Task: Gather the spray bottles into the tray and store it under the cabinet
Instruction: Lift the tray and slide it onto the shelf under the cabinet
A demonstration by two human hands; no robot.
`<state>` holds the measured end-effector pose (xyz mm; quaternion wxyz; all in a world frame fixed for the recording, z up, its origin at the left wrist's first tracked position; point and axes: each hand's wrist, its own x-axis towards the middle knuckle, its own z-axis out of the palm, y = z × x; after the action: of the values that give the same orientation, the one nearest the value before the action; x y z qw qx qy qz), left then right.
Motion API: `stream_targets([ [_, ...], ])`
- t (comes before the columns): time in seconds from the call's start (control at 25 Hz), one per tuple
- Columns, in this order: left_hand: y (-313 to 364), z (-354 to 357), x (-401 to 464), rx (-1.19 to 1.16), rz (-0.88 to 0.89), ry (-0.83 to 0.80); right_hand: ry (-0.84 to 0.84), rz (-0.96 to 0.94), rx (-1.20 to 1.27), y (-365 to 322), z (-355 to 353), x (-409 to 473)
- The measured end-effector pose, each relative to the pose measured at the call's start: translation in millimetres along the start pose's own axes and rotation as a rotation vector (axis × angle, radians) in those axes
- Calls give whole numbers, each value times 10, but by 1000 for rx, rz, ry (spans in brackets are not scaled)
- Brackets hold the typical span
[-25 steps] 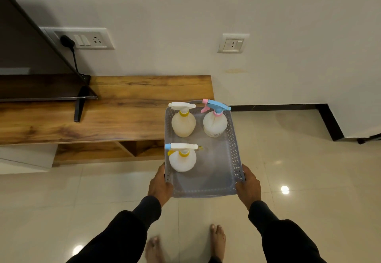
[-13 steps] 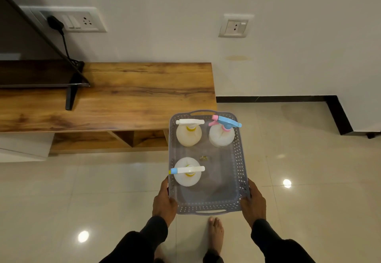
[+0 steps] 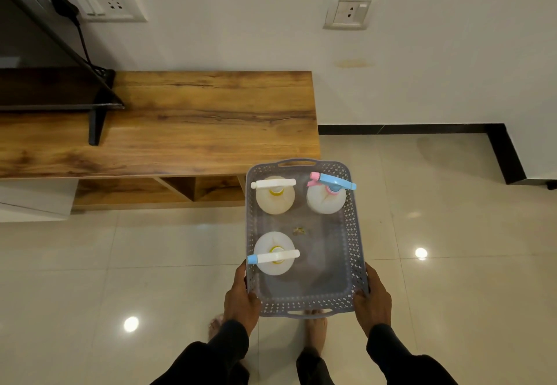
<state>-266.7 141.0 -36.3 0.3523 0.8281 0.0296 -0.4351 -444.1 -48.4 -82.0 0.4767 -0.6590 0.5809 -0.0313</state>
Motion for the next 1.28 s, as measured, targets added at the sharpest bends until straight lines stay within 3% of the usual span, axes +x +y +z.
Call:
stream_targets([
  [0.36, -461, 164, 133, 123, -82, -1, -25, 75, -12, 233, 81, -90],
  [0.68, -1173, 395, 754, 202, -187, -6, -48, 101, -67, 590, 455, 144],
  [1.28, -616, 632, 1985, 47, -43, 0, -61, 9, -65, 631, 1072, 1434],
])
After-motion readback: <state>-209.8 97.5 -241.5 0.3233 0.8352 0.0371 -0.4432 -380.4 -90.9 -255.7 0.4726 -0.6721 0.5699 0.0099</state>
